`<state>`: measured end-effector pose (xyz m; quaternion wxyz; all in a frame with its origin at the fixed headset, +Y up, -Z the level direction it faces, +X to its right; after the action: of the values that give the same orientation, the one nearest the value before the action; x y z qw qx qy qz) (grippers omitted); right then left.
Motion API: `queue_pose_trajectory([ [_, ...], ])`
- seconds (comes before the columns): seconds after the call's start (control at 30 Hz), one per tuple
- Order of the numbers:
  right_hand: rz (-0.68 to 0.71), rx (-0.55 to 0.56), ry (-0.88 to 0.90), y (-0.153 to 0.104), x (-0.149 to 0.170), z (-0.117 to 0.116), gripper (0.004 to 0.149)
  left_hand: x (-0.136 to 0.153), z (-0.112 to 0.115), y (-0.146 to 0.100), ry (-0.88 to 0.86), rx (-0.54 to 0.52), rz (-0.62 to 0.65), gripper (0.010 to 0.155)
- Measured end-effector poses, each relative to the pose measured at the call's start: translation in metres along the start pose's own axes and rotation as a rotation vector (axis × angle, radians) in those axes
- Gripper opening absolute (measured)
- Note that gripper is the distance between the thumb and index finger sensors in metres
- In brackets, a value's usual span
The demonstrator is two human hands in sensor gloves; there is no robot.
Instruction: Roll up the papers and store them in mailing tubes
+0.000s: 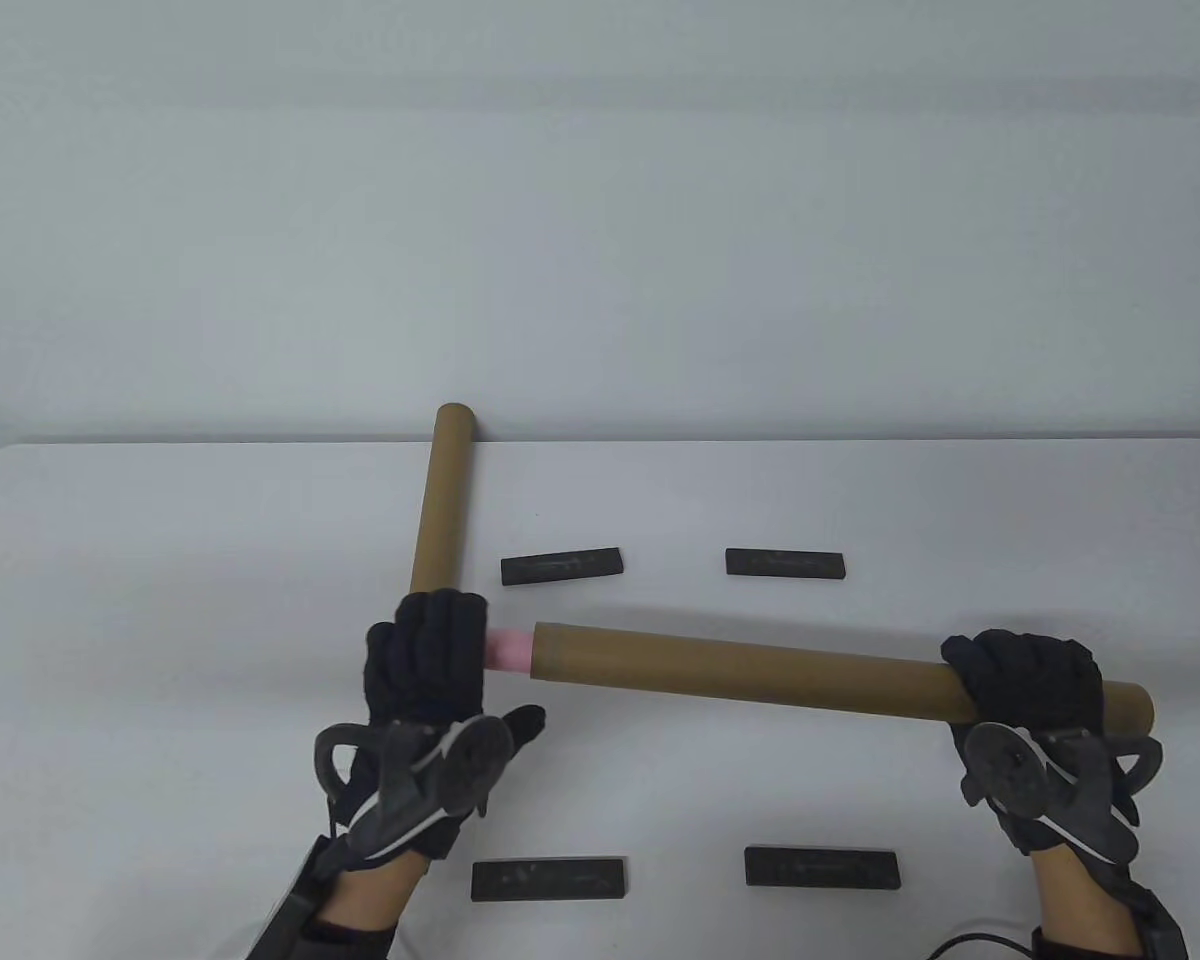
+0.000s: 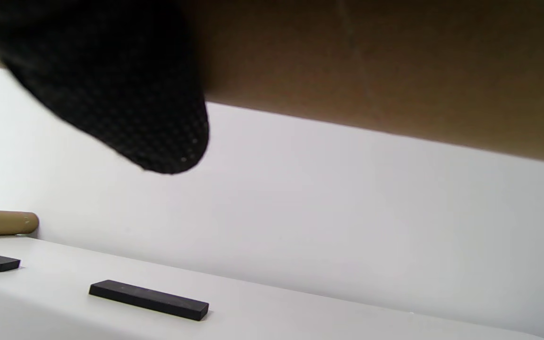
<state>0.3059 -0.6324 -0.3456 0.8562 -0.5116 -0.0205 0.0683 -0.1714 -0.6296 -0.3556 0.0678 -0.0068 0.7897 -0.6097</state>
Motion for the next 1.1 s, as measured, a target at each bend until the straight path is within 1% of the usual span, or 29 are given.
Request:
queue_pose_trajectory([
  [0.03, -0.001, -0.001, -0.003, 0.000, -0.001, 0.000, 0.067, 0.008, 0.004, 0.002, -0.051, 0.037, -0.023, 0.116],
  [0.07, 0.002, 0.000, -0.011, 0.000, -0.003, 0.000, 0.067, 0.016, 0.010, 0.004, -0.142, 0.057, -0.030, 0.115],
  [0.1, 0.005, 0.001, -0.016, 0.000, -0.004, 0.000, 0.067, 0.018, 0.012, 0.005, -0.200, 0.046, -0.014, 0.112],
  [0.13, 0.013, 0.003, -0.024, 0.000, -0.007, 0.000, 0.067, 0.016, 0.015, 0.007, -0.252, 0.030, 0.035, 0.108],
  [0.17, 0.017, 0.003, -0.028, 0.000, -0.008, 0.000, 0.067, 0.013, 0.016, 0.007, -0.252, 0.032, 0.049, 0.106],
  [0.2, 0.024, 0.002, -0.030, 0.000, -0.010, 0.000, 0.067, 0.007, 0.017, 0.006, -0.249, 0.034, 0.073, 0.104],
  [0.27, 0.028, 0.001, -0.027, 0.000, -0.012, 0.000, 0.068, -0.009, 0.018, 0.003, -0.240, 0.026, 0.166, 0.102],
  [0.33, 0.030, 0.002, -0.020, 0.000, -0.014, 0.000, 0.068, -0.025, 0.019, -0.001, -0.272, 0.034, 0.252, 0.101],
  [0.4, 0.032, -0.002, -0.011, 0.000, -0.016, -0.002, 0.068, -0.036, 0.020, -0.004, -0.310, 0.039, 0.296, 0.102],
  [0.47, 0.029, -0.008, -0.010, 0.000, -0.013, -0.003, 0.068, -0.033, 0.019, -0.003, -0.319, 0.046, 0.271, 0.100],
  [0.53, 0.027, -0.009, -0.009, 0.000, -0.012, -0.003, 0.068, -0.022, 0.016, 0.001, -0.312, 0.036, 0.204, 0.096],
  [0.6, 0.026, -0.002, -0.021, 0.000, -0.012, -0.001, 0.068, -0.004, 0.012, 0.006, -0.264, 0.033, 0.138, 0.090],
  [0.63, 0.026, 0.001, -0.025, 0.000, -0.012, 0.000, 0.068, 0.010, 0.011, 0.009, -0.216, 0.046, 0.082, 0.087],
  [0.7, 0.027, -0.001, -0.026, 0.000, -0.012, -0.001, 0.068, 0.035, 0.014, 0.015, -0.163, 0.121, -0.016, 0.077],
  [0.73, 0.029, -0.005, -0.025, 0.001, -0.012, -0.002, 0.068, 0.050, 0.019, 0.017, -0.139, 0.197, -0.076, 0.071],
  [0.77, 0.031, -0.009, -0.024, 0.001, -0.012, -0.002, 0.068, 0.059, 0.023, 0.018, -0.115, 0.226, -0.102, 0.061],
  [0.8, 0.032, -0.016, -0.023, 0.001, -0.012, -0.003, 0.068, 0.071, 0.030, 0.021, -0.079, 0.261, -0.122, 0.058],
  [0.83, 0.032, -0.021, -0.025, 0.001, -0.013, -0.004, 0.068, 0.079, 0.037, 0.023, -0.054, 0.313, -0.156, 0.058],
  [0.9, 0.034, -0.039, -0.032, 0.002, -0.014, -0.007, 0.069, 0.101, 0.062, 0.022, 0.053, 0.502, -0.243, 0.061],
  [0.97, 0.043, -0.050, -0.046, 0.002, -0.015, -0.009, 0.069, 0.115, 0.086, 0.020, 0.136, 0.623, -0.290, 0.066],
  [1.03, 0.047, -0.050, -0.056, 0.002, -0.016, -0.008, 0.068, 0.120, 0.107, 0.016, 0.182, 0.748, -0.294, 0.071],
  [1.07, 0.048, -0.051, -0.059, 0.002, -0.016, -0.008, 0.069, 0.122, 0.116, 0.015, 0.206, 0.792, -0.299, 0.074],
  [1.1, 0.049, -0.052, -0.060, 0.002, -0.016, -0.008, 0.069, 0.123, 0.122, 0.015, 0.233, 0.813, -0.301, 0.074],
])
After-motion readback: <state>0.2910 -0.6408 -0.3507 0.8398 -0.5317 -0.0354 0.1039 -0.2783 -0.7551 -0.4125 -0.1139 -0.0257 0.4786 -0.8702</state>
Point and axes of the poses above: the tracker on the back of each hand, its own x axis roughly to the little-finger side, its own y axis roughly from the wrist to the fingertips, z = x × y, the point moved 5 cm from there along y, roughly from the wrist to the fingertips, and after that the axes turned 1 degree about -x, right-handed, at the moved point
